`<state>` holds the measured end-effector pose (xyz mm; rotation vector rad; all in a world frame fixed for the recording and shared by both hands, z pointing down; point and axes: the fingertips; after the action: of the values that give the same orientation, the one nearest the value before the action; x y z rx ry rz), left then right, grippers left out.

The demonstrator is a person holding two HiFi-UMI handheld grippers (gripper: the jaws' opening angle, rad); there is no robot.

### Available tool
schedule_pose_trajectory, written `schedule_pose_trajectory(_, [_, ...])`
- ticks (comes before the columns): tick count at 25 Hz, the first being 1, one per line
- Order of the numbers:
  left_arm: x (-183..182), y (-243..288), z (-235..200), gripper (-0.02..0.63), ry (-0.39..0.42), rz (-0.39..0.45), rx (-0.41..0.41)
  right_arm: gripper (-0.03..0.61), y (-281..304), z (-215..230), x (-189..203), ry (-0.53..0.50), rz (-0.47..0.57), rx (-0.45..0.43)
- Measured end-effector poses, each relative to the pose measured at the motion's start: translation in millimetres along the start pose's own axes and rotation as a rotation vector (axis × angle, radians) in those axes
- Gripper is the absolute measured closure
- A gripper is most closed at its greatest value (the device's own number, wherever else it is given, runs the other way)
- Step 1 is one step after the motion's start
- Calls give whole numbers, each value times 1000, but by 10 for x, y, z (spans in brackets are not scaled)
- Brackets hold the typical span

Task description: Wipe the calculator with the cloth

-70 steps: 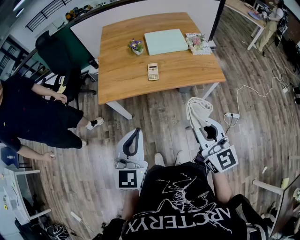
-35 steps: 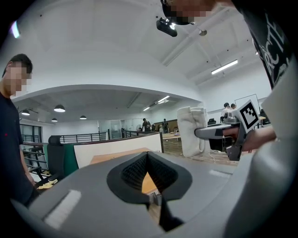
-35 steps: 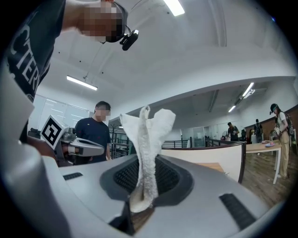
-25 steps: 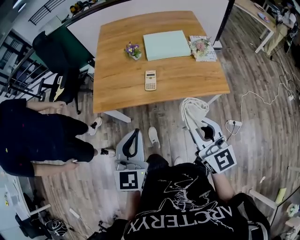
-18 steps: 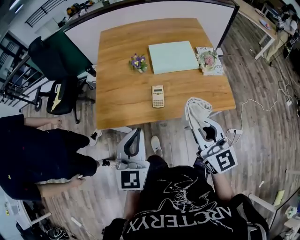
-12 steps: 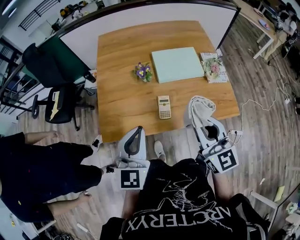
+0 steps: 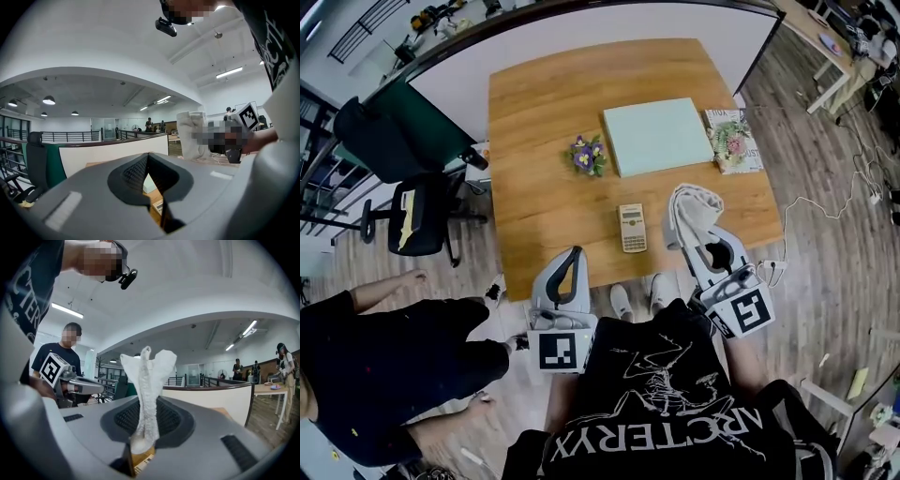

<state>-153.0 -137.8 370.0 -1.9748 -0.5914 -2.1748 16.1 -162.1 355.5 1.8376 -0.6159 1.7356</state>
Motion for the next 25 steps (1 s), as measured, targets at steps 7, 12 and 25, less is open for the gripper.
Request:
schedule_pose_trajectory(7, [4, 189, -25, 603, -21, -12, -36, 495, 187, 143, 81, 8, -8, -49])
schedule_pose_trajectory(12, [11, 266, -3, 603, -24, -15, -54, 495, 268, 226, 181, 4, -38, -71])
schedule_pose_trajectory(25, [49, 36, -234, 603, 17, -11, -151, 495, 1310, 77, 2030, -393, -589, -276])
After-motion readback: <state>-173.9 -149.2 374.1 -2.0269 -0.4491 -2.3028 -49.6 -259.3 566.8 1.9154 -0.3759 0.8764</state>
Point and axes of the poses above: the fingertips, and each gripper's own axes: y forward along the fingers, z to its right, x out of its underside, and after that the axes turned 1 degree about -z, right-handed
